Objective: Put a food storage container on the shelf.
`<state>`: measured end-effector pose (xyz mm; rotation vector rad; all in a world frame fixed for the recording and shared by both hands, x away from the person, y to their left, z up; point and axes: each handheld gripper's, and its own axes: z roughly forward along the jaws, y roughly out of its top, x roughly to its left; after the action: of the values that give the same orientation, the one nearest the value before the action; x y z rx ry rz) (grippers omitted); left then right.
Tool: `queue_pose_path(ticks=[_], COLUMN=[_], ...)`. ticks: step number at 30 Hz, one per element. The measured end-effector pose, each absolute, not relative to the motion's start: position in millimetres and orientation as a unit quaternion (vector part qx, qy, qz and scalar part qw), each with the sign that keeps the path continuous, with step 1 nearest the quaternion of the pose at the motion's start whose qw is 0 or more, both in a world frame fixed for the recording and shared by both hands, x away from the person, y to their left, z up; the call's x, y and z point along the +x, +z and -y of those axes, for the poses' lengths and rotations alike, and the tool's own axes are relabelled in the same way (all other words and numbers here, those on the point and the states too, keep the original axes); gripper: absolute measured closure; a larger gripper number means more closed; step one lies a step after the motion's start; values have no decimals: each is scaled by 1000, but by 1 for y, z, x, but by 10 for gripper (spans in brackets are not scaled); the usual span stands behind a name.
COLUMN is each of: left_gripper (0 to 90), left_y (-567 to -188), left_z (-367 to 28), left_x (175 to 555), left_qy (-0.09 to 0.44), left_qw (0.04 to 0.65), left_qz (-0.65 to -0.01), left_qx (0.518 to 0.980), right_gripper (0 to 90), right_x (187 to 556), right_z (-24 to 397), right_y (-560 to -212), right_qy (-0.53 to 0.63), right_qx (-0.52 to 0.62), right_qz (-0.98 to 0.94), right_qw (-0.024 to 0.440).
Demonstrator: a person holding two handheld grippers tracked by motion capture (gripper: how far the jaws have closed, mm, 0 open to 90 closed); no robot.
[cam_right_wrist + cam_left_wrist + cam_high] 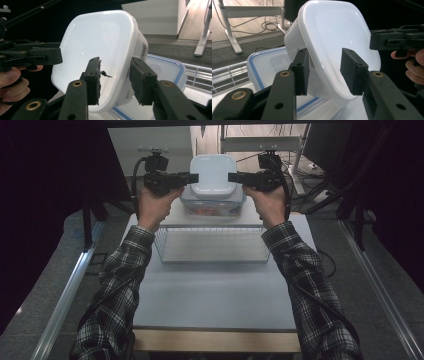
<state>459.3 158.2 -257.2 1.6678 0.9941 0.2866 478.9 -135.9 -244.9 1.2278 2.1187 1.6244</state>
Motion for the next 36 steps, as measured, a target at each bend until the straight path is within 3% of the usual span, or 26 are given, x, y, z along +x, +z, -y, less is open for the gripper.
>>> queue_pose_path(ticks=[11, 22, 36], left_gripper=[536, 474, 165], left_y=[-258, -260, -258], left_z=[-155, -150, -155], left_x=[466, 469, 441], left_qy=[143, 160, 190], left_qw=[551, 550, 558], left_qz=[-426, -434, -399], left_qx=[703, 695, 703], right_gripper=[541, 495, 232], right_x=[484, 487, 466], right_z=[133, 130, 147], right_y=[-246, -247, -250], right_qy=[545, 538, 556], right_qx=[426, 427, 376], right_qz=[-715, -714, -729], right_qw=[102, 134, 137])
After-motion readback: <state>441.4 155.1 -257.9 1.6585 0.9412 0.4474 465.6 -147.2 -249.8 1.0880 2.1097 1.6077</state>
